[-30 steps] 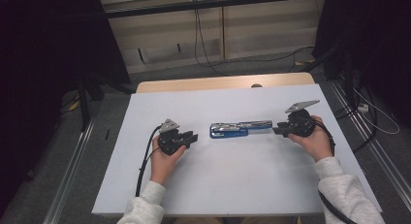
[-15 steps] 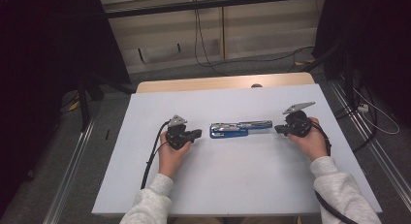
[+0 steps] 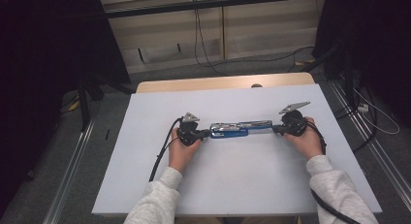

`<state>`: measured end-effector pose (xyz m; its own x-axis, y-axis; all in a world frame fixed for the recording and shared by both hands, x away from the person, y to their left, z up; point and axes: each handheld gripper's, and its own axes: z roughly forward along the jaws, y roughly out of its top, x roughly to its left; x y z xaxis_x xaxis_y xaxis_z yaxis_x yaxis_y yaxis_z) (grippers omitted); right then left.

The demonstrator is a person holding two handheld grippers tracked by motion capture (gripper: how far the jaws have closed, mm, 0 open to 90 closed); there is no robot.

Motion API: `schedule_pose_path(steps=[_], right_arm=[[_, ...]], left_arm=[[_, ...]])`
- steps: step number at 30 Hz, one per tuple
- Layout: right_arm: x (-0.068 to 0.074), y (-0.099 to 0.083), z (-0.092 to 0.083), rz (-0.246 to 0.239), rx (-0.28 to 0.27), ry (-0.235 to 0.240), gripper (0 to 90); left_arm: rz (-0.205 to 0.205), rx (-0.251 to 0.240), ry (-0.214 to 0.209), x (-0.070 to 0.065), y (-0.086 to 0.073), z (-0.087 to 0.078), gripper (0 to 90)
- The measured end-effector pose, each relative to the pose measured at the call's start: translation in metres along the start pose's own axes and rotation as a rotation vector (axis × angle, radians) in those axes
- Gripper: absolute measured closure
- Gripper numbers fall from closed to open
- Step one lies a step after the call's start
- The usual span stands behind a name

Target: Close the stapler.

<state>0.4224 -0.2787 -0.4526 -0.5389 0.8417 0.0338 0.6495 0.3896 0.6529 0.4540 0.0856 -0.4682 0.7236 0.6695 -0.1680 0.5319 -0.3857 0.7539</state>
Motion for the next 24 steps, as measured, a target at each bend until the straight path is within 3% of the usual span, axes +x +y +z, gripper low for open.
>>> schedule_pose_path(steps=[9, 17, 19, 20, 21, 22, 24], right_arm=[[0.003, 0.004, 0.0, -0.014, -0.02, 0.01, 90.0], [0.014, 0.018, -0.005, -0.027, -0.12, 0.052, 85.5], [0.016, 0.019, -0.005, -0.029, -0.113, 0.039, 82.6], [0.016, 0.018, -0.005, -0.015, -0.116, 0.048, 77.3], [0.016, 0.018, -0.005, -0.015, -0.116, 0.048, 77.3], [0.017, 0.016, -0.005, 0.0, -0.117, 0.057, 72.2], [0.017, 0.015, -0.005, 0.005, -0.121, 0.072, 67.5]], left_arm=[[-0.007, 0.015, 0.004, 0.003, 0.003, 0.002, 89.5], [0.003, 0.017, 0.015, 0.003, 0.004, 0.002, 88.8], [0.006, 0.014, 0.036, 0.004, 0.004, 0.001, 85.9], [-0.005, 0.011, 0.049, 0.004, 0.003, 0.0, 80.0], [-0.007, 0.015, 0.032, 0.006, 0.004, -0.001, 80.0], [-0.017, 0.011, 0.043, 0.007, 0.004, -0.004, 71.8], [-0.026, 0.001, 0.05, 0.009, 0.005, -0.009, 66.4]])
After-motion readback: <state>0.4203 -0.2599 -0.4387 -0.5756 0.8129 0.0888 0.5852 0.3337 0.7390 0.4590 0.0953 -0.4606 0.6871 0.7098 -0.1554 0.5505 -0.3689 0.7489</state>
